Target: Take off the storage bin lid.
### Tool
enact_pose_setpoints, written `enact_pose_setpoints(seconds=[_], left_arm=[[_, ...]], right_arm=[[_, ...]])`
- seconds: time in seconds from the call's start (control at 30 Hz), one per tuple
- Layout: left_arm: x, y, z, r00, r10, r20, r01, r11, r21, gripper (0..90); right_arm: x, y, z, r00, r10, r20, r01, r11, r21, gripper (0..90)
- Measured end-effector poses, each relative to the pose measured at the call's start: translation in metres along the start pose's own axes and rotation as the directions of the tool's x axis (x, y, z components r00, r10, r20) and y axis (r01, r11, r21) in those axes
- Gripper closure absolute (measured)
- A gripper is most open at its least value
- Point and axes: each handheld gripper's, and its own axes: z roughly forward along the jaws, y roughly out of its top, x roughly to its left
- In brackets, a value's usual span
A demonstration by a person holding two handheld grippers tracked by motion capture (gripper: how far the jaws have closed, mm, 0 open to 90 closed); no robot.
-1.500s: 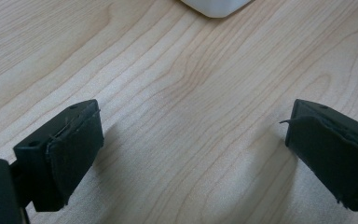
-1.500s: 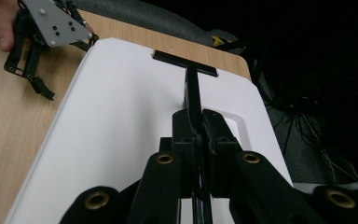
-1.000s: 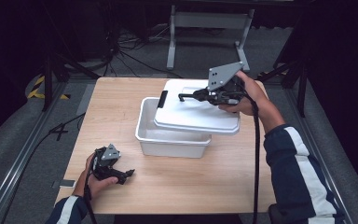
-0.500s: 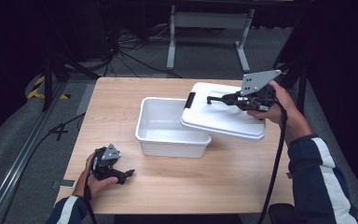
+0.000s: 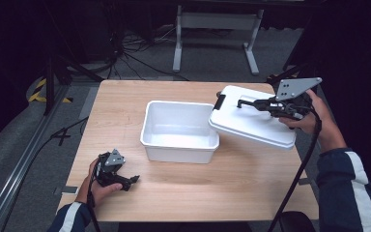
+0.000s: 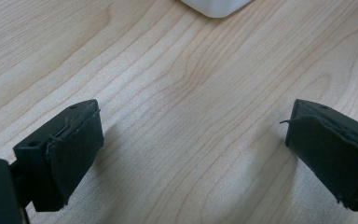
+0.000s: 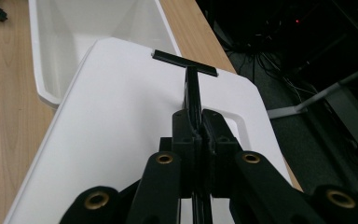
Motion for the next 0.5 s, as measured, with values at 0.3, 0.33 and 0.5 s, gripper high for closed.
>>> enact_pose_setpoints(seconds=[0.3, 0.33, 0.5], left_arm=[[0.000, 0.000, 0.000, 1.0000, 0.002, -0.001, -0.002, 1.0000, -0.001, 4.5], [0.001, 0.000, 0.000, 1.0000, 0.006, 0.002, -0.006, 1.0000, 0.002, 4.5], [0.001, 0.000, 0.000, 1.0000, 0.006, 0.000, -0.006, 1.0000, 0.002, 4.2]], right_arm=[[0.000, -0.022, -0.004, 0.9991, 0.036, 0.020, -0.037, 0.9991, 0.022, 84.6], [0.000, -0.024, -0.004, 0.9990, 0.040, 0.021, -0.040, 0.9989, 0.022, 84.6], [0.000, -0.034, -0.006, 0.9982, 0.053, 0.029, -0.054, 0.9981, 0.029, 84.6]])
